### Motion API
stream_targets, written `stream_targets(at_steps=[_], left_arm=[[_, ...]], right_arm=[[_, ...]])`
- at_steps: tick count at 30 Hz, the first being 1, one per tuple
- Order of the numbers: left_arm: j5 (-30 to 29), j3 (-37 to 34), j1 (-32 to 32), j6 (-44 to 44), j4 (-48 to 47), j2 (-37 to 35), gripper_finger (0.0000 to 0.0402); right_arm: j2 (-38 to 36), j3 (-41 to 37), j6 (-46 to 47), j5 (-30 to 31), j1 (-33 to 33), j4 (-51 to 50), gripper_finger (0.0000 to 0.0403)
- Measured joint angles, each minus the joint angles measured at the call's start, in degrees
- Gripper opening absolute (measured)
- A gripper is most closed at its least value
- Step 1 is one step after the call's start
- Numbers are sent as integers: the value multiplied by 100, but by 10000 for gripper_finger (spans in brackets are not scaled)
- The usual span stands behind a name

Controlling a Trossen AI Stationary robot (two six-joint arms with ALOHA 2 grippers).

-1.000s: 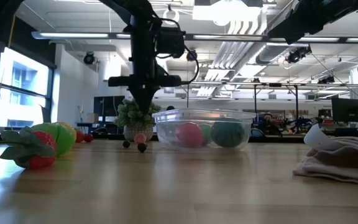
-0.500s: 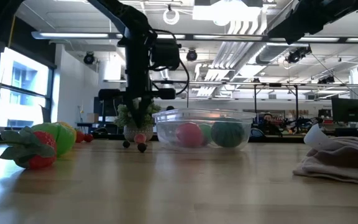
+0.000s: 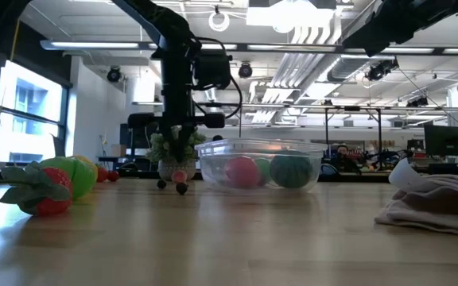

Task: Pick and placing Produce into tupperware
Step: Put the pink peach into the transparent bin

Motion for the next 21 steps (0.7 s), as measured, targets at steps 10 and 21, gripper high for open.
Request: stream_targets(at_steps=[10, 21], left_arm=[[0, 0, -4, -81, -4, 0, 25], [-2, 4, 0, -83, -98, 76, 126]], right_arm=[[0, 0, -1, 0, -1, 1, 0], [0, 0, -2, 0, 0, -1, 0]])
